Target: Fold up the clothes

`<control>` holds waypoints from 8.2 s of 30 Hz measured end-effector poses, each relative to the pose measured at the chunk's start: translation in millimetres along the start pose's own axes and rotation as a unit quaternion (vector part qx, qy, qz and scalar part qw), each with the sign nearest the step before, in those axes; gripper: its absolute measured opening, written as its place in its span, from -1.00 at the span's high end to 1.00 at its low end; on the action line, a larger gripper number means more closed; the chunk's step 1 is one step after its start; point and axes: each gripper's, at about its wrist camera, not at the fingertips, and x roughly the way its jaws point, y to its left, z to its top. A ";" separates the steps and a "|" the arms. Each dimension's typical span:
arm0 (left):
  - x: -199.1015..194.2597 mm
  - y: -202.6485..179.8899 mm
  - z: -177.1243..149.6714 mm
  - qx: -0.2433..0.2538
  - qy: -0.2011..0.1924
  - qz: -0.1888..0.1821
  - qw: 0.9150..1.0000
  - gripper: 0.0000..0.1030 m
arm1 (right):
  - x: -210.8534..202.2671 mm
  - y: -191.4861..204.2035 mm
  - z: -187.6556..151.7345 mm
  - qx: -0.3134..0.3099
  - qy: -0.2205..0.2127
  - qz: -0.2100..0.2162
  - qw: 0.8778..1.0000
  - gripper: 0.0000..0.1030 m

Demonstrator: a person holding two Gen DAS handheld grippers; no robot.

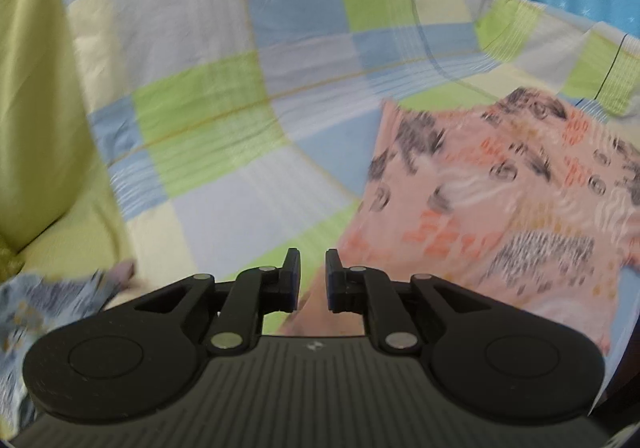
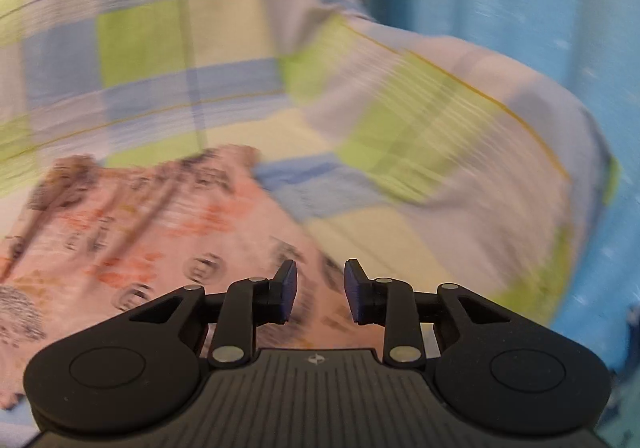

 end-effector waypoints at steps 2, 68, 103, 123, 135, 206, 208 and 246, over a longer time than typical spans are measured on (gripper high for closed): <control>26.7 -6.4 25.8 0.002 -0.006 -0.029 1.000 0.65 | 26.6 19.5 17.7 -0.032 -0.009 0.023 0.999 0.41; 85.7 -14.2 48.0 0.085 0.204 -0.077 0.972 0.42 | 60.6 72.3 -26.2 -0.042 0.263 0.121 0.956 0.38; 58.8 134.7 87.2 0.291 0.115 -0.207 0.927 -0.20 | 72.1 507.5 -43.8 -0.254 0.224 0.082 0.937 0.06; 162.9 88.3 159.5 0.171 0.152 -0.283 0.931 -0.27 | 33.3 455.0 0.0 -0.165 0.164 0.097 0.968 0.96; 259.2 10.9 190.9 0.155 0.224 -0.269 0.924 0.64 | 24.2 423.0 11.0 -0.098 0.157 0.136 0.973 0.96; 268.7 -299.8 268.3 0.236 0.180 -0.254 0.920 0.96 | 24.8 -123.4 -70.7 0.347 0.220 -0.037 0.911 0.96; 269.6 -299.4 268.7 0.236 0.174 -0.256 0.921 0.96 | 21.4 -124.1 -69.7 0.344 0.215 -0.051 0.912 0.97; 94.6 -110.6 82.8 0.012 0.205 -0.259 0.944 0.55 | -55.6 114.1 -16.9 -0.107 0.216 0.083 0.967 0.65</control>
